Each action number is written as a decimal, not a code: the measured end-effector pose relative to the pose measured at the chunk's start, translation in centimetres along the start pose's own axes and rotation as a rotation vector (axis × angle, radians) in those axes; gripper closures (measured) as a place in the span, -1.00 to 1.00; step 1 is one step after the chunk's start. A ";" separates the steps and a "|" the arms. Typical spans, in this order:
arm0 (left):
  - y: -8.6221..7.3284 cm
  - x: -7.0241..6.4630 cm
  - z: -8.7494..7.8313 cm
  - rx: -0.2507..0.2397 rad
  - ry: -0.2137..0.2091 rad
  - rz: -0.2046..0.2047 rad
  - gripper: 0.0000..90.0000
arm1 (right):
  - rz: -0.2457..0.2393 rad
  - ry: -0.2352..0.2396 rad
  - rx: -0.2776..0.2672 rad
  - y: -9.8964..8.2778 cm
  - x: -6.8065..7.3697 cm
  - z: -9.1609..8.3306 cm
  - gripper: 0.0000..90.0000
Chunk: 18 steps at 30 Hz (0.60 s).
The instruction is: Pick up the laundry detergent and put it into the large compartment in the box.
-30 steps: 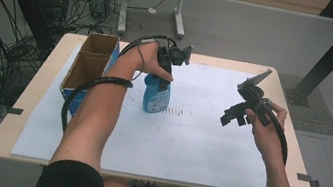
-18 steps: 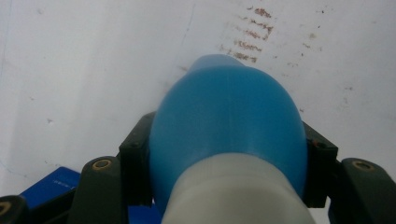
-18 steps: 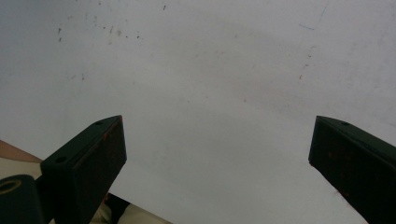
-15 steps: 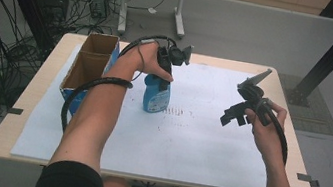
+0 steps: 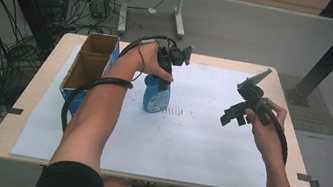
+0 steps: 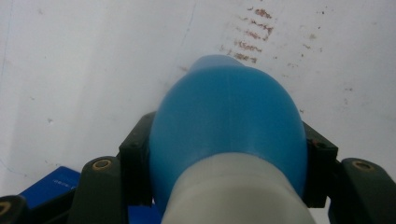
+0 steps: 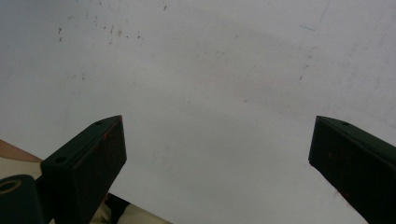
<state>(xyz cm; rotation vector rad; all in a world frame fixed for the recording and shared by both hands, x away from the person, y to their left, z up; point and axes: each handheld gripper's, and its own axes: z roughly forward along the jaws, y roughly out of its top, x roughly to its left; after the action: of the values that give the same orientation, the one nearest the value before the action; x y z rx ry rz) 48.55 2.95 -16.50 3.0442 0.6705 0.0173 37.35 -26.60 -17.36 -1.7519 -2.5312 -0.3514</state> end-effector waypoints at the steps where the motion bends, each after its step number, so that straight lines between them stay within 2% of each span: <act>1: 0.0 0.0 0.0 0.001 0.000 0.000 -0.16 | 0.001 0.001 -0.001 0.0 0.0 0.0 -0.91; 18: 0.2 -0.2 -0.1 0.015 0.005 0.002 -0.16 | -0.003 -0.001 0.004 0.1 0.1 0.1 -0.91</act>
<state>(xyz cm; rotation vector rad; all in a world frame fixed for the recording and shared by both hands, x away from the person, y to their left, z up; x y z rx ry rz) 48.42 2.66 -16.42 3.0603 0.6716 0.0191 37.42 -26.42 -17.43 -1.7477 -2.5343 -0.3456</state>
